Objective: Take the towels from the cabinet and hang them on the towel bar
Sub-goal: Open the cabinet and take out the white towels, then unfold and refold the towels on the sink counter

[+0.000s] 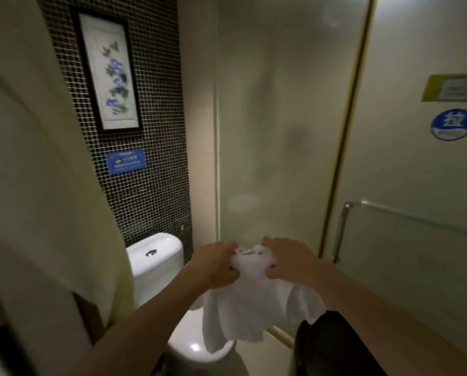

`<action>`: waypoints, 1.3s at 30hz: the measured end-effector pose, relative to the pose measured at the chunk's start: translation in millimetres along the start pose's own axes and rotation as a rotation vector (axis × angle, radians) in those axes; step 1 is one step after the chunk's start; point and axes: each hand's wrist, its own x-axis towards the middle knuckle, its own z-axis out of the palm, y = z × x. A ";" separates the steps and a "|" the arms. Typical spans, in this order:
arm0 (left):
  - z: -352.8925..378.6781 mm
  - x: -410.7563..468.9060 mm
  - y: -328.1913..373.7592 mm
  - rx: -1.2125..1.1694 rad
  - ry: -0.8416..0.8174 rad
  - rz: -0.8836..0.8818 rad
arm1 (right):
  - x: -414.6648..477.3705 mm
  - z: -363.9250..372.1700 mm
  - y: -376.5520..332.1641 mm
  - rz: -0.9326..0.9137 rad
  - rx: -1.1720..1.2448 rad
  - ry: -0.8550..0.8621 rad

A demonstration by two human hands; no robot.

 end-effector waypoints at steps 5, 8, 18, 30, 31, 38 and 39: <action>0.4 -42.7 -35.7 -0.011 0.014 -0.157 | 20.2 12.8 -43.9 -0.156 0.033 -0.051; 0.7 -69.7 -59.8 0.009 0.008 -0.239 | 24.2 20.3 -74.4 -0.234 0.063 -0.084; -29.0 -171.8 -115.1 0.035 0.000 -0.395 | 29.6 38.1 -181.8 -0.461 0.061 -0.114; -57.4 -314.6 -165.8 0.171 0.011 -0.543 | -10.8 47.6 -316.1 -0.692 0.160 -0.188; -59.5 -325.8 -170.9 0.177 0.006 -0.562 | -12.3 50.0 -328.9 -0.712 0.176 -0.197; -71.5 -405.0 -202.1 0.205 -0.039 -0.791 | -18.9 75.3 -418.1 -0.882 0.203 -0.277; -72.3 -419.6 -204.8 0.208 -0.044 -0.832 | -20.9 79.8 -433.8 -0.924 0.189 -0.277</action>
